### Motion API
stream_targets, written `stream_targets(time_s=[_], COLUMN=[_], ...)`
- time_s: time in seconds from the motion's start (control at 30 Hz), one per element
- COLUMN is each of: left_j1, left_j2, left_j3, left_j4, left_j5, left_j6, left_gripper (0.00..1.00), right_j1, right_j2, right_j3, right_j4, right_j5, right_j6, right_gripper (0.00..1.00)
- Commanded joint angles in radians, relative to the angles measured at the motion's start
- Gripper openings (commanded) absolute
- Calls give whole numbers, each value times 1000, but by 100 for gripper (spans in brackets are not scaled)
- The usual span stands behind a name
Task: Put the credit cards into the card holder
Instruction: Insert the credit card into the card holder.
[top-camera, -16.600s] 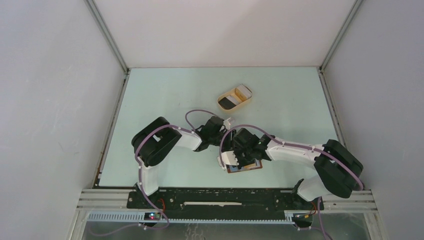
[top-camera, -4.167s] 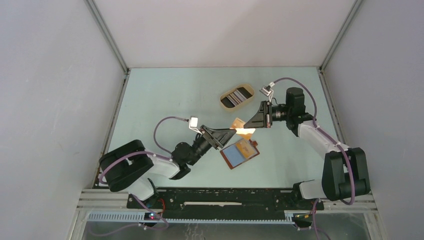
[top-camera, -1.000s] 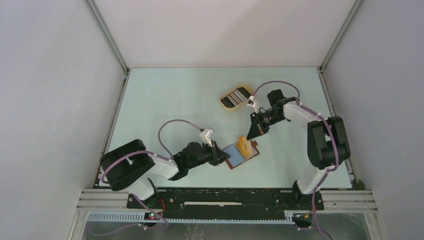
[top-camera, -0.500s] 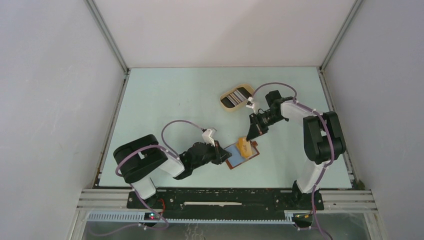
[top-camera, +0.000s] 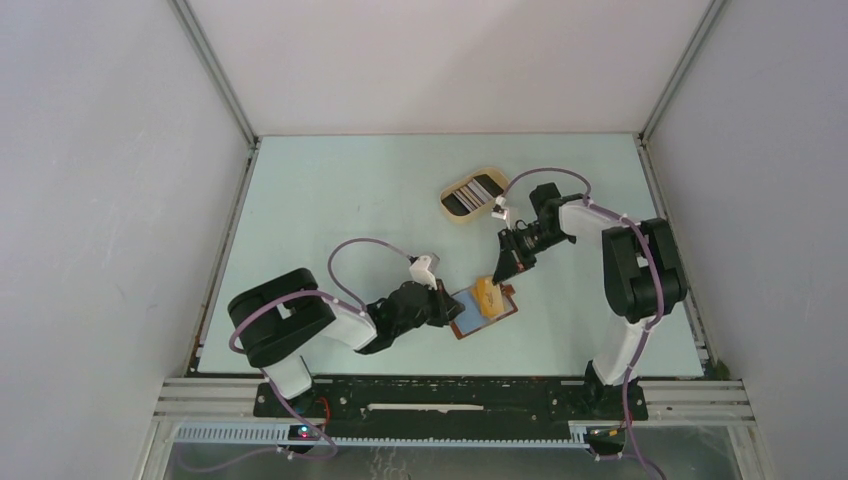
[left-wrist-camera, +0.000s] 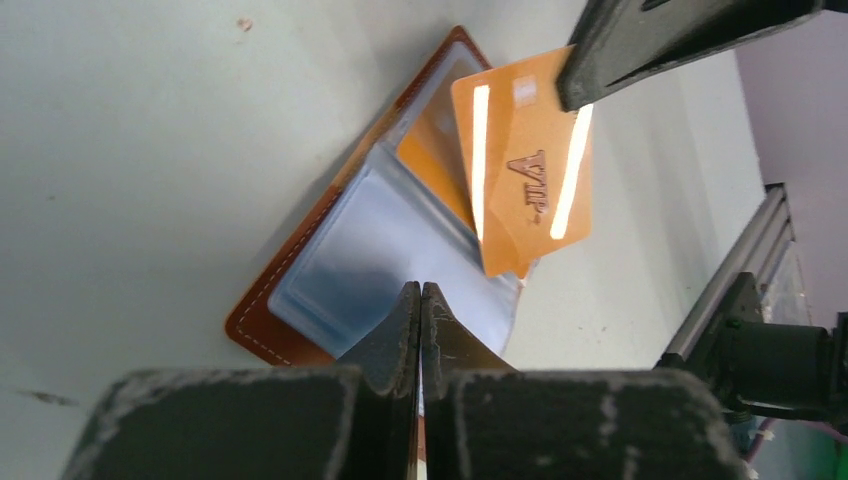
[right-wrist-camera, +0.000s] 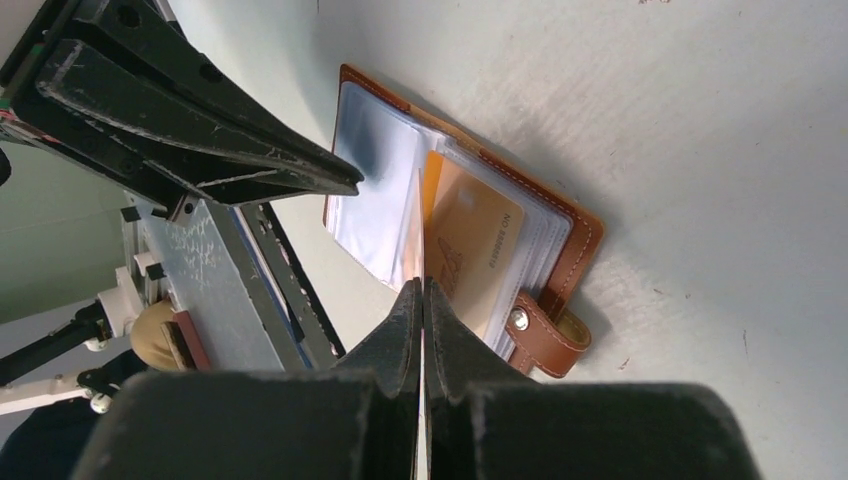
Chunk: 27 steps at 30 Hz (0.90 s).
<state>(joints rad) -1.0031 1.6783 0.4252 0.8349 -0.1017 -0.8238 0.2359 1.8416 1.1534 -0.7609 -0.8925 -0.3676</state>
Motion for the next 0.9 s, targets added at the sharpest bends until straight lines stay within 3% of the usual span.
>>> stream_targets(time_s=[0.0,0.3,0.87], left_j1=[-13,-33,-35], left_j2=[-2,-9,-21], left_j3=[60,103,96], left_j4=[-134,-260,-237], left_j5=[-84,-132,-120], left_j6=[-37,-44,-34], left_gripper=[0,0,0], right_j1=[-4,-8,14], right_j2=[24,53,61], right_j3=[28,28,4], right_j4=[-11,-1,71], right_j5=[-22,-72,46], right_j6=[15,58,134], right_gripper=[0,0,0])
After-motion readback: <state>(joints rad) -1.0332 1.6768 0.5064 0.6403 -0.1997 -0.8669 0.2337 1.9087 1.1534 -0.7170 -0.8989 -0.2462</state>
